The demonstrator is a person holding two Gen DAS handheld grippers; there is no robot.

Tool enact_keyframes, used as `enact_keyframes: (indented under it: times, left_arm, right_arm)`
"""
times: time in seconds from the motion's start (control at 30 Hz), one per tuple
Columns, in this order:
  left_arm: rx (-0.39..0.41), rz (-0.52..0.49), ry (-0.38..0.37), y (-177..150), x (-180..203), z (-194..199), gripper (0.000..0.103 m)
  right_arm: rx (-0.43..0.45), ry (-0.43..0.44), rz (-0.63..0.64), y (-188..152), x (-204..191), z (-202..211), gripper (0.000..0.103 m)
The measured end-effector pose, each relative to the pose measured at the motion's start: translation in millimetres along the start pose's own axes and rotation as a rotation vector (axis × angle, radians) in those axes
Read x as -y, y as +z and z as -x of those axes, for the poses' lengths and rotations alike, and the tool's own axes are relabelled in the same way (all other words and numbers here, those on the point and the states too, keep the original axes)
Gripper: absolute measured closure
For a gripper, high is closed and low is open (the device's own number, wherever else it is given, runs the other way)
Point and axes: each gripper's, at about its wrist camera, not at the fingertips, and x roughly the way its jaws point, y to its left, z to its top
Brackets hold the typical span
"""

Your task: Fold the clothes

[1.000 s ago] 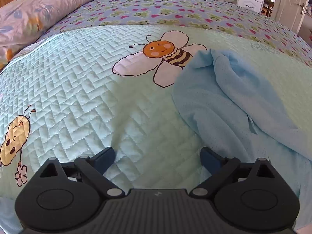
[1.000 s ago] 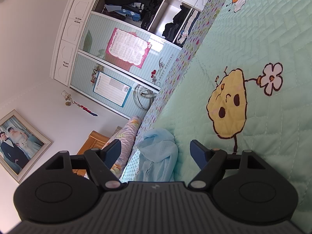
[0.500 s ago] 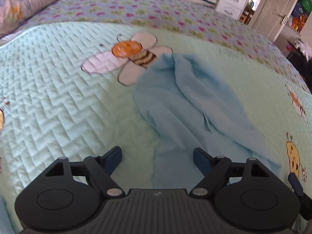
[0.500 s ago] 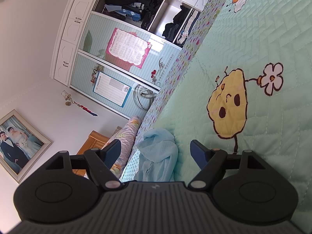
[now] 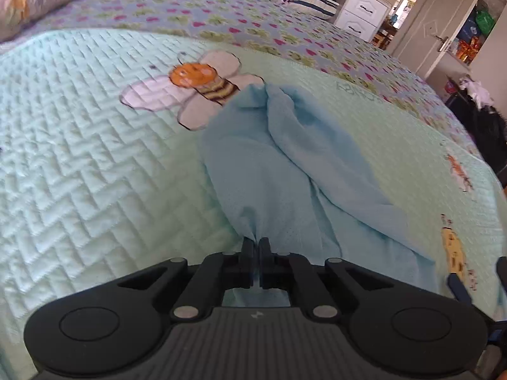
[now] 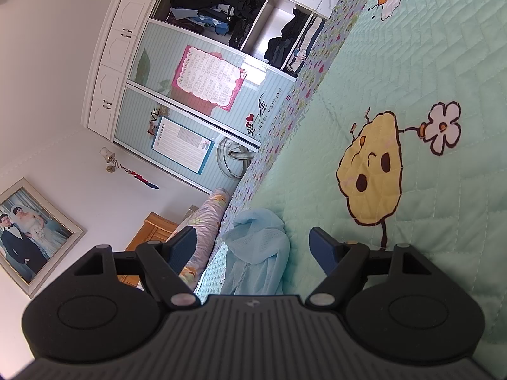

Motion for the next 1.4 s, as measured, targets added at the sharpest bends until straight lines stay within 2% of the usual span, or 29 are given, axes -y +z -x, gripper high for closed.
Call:
enact_keyframes:
  times: [0.07, 0.17, 0.27, 0.33, 0.4, 0.47, 0.53, 0.63, 0.7, 0.77, 0.83, 0.87, 0.9, 0.93, 1.0, 1.1, 1.13, 1.2, 1.3, 1.4]
  left_arm:
    - [0.029, -0.047, 0.09, 3.6, 3.7, 7.4, 0.101]
    - [0.05, -0.118, 0.167, 8.8, 7.1, 16.0, 0.102]
    - [-0.016, -0.13, 0.186, 6.8, 3.2, 3.7, 0.099]
    - [0.015, -0.091, 0.174, 4.9, -3.1, 6.1, 0.09]
    - [0.066, -0.024, 0.15, 2.7, -12.5, 12.6, 0.076]
    - [0.115, 0.062, 0.097, -4.4, -26.8, 24.6, 0.07]
    - [0.115, 0.101, 0.043, -14.3, -36.8, 34.3, 0.07]
    - [0.058, 0.055, 0.008, -33.3, -39.4, 46.0, 0.07]
    - [0.043, -0.003, 0.009, -47.0, -38.3, 56.3, 0.067]
    - [0.043, -0.011, -0.012, -59.1, -43.0, 67.5, 0.066]
    - [0.048, 0.008, -0.058, -73.5, -51.7, 79.3, 0.06]
    - [0.037, 0.001, -0.08, -80.4, -55.0, 82.7, 0.05]
    - [0.02, -0.025, -0.085, -88.5, -56.3, 85.1, 0.045]
    - [0.01, -0.068, -0.069, -95.4, -55.3, 86.8, 0.046]
    - [0.013, -0.187, -0.014, -108.4, -49.6, 90.6, 0.043]
    - [0.04, -0.348, 0.13, -125.5, -40.4, 90.8, 0.039]
    - [0.055, -0.364, 0.158, -128.0, -39.9, 93.3, 0.038]
    - [0.105, -0.353, 0.22, -128.4, -43.5, 104.8, 0.042]
    - [0.177, -0.325, 0.264, -129.6, -58.2, 125.3, 0.039]
    - [0.188, -0.248, 0.312, -134.2, -83.3, 139.8, 0.038]
  right_arm:
    - [0.001, 0.0, 0.0, -0.1, 0.3, 0.5, 0.024]
    - [-0.001, -0.003, 0.005, -0.8, -0.2, 0.9, 0.024]
    - [-0.005, -0.007, 0.012, -0.9, -0.7, 1.4, 0.024]
    - [-0.01, -0.007, 0.017, -1.0, -1.1, 2.6, 0.023]
    - [-0.02, -0.007, 0.026, -0.9, -2.4, 2.3, 0.021]
    - [-0.032, -0.007, 0.037, -0.6, -4.0, 1.8, 0.019]
    - [-0.048, -0.008, 0.047, -0.1, -6.3, 1.0, 0.017]
    - [-0.072, -0.007, 0.031, 2.2, -8.4, 2.1, 0.016]
    - [-0.09, -0.006, 0.01, 4.2, -9.7, 3.6, 0.015]
    - [-0.117, 0.003, -0.038, 7.1, -12.4, 7.1, 0.015]
    - [-0.14, 0.038, -0.105, 10.4, -15.1, 19.3, 0.015]
    - [-0.14, 0.047, -0.115, 12.6, -17.2, 29.6, 0.015]
    - [-0.136, 0.051, -0.107, 15.1, -20.3, 41.3, 0.015]
    - [-0.132, 0.054, -0.099, 17.5, -23.4, 53.0, 0.015]
    - [-0.138, -0.022, 0.006, 18.7, -33.7, 79.3, 0.014]
    - [-0.172, -0.12, 0.166, 9.3, -44.1, 111.6, 0.014]
    - [-0.185, -0.141, 0.203, 5.1, -45.7, 117.6, 0.014]
    - [-0.211, -0.192, 0.296, -2.0, -50.3, 126.5, 0.014]
    - [-0.245, -0.289, 0.498, -4.7, -61.9, 126.4, 0.014]
    - [-0.284, -0.322, 0.61, 4.0, -69.7, 116.8, 0.015]
